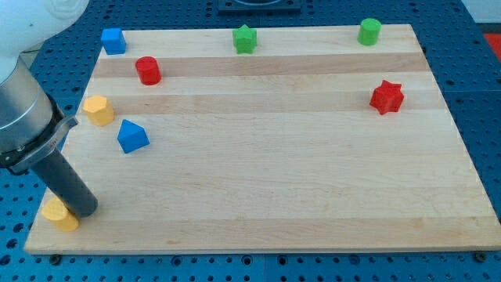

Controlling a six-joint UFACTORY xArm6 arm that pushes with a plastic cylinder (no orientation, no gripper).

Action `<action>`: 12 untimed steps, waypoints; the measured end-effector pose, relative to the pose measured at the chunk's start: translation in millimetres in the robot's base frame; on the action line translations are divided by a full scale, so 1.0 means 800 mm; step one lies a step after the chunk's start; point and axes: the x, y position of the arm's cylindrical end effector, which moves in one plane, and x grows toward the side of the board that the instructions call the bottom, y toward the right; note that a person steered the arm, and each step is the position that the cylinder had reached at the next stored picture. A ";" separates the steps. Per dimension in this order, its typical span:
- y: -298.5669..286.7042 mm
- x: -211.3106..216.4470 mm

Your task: Push the red circle to the bottom center

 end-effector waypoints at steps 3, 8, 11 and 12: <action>-0.041 -0.063; -0.030 -0.160; 0.031 -0.198; 0.073 -0.239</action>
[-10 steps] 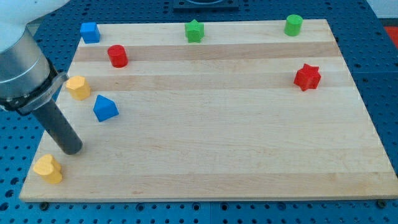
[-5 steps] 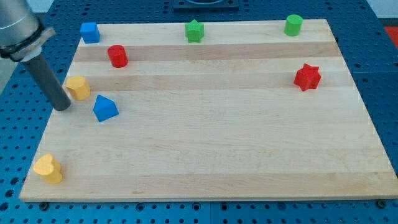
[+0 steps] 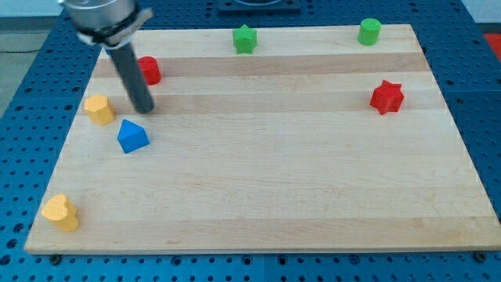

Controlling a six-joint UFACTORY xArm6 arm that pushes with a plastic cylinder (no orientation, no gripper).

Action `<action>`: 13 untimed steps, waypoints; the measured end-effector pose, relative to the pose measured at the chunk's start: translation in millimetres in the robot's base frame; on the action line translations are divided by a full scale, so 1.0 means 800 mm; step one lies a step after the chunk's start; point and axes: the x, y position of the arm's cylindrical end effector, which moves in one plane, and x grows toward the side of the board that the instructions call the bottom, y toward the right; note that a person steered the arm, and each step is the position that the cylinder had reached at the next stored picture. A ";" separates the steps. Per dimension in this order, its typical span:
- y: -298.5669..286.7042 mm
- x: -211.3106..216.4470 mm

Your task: Push the red circle to the bottom center

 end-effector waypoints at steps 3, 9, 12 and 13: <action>-0.014 -0.132; 0.080 -0.045; 0.133 0.045; 0.145 0.075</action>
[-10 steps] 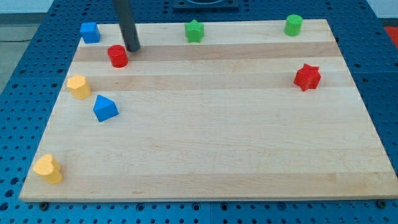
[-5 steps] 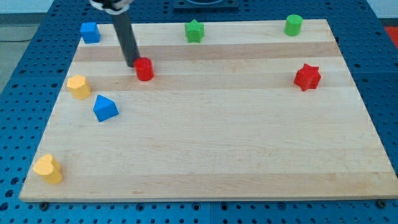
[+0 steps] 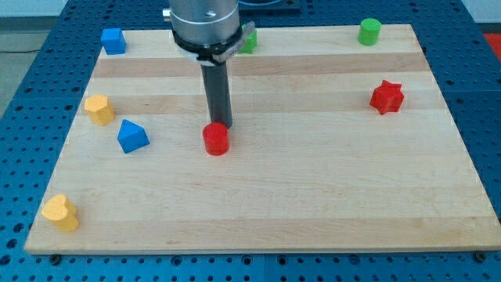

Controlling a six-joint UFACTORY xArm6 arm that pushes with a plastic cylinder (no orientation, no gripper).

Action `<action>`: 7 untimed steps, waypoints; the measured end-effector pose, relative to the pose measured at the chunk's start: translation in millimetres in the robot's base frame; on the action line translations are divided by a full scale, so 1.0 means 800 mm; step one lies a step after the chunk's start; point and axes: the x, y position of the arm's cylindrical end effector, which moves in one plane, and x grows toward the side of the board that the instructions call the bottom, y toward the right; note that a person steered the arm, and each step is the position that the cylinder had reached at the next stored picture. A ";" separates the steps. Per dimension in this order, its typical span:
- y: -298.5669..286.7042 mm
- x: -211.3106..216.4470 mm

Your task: Push the red circle to the bottom center

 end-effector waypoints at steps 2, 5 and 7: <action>-0.016 0.019; -0.061 0.094; -0.040 0.130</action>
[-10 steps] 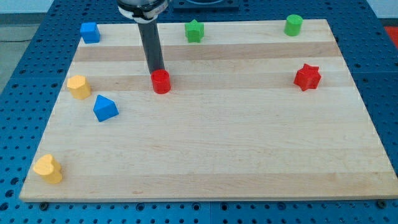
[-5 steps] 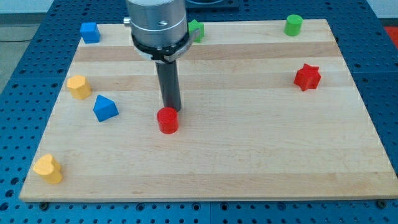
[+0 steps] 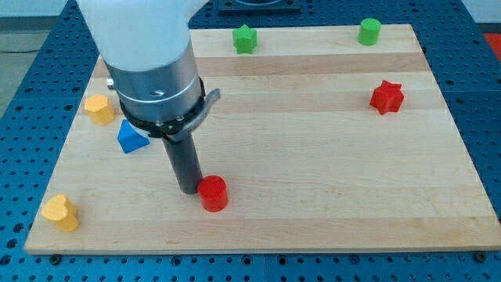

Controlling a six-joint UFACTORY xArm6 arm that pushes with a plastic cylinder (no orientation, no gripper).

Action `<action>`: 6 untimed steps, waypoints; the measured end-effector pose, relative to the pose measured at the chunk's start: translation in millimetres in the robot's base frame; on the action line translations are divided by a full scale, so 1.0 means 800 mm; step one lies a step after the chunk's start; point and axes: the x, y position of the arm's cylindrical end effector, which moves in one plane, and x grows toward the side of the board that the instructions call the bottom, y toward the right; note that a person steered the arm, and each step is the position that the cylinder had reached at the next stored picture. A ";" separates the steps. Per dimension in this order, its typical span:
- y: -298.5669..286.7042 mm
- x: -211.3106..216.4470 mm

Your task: Push the red circle to the bottom center

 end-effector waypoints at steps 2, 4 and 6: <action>0.026 0.025; 0.023 0.025; -0.126 -0.015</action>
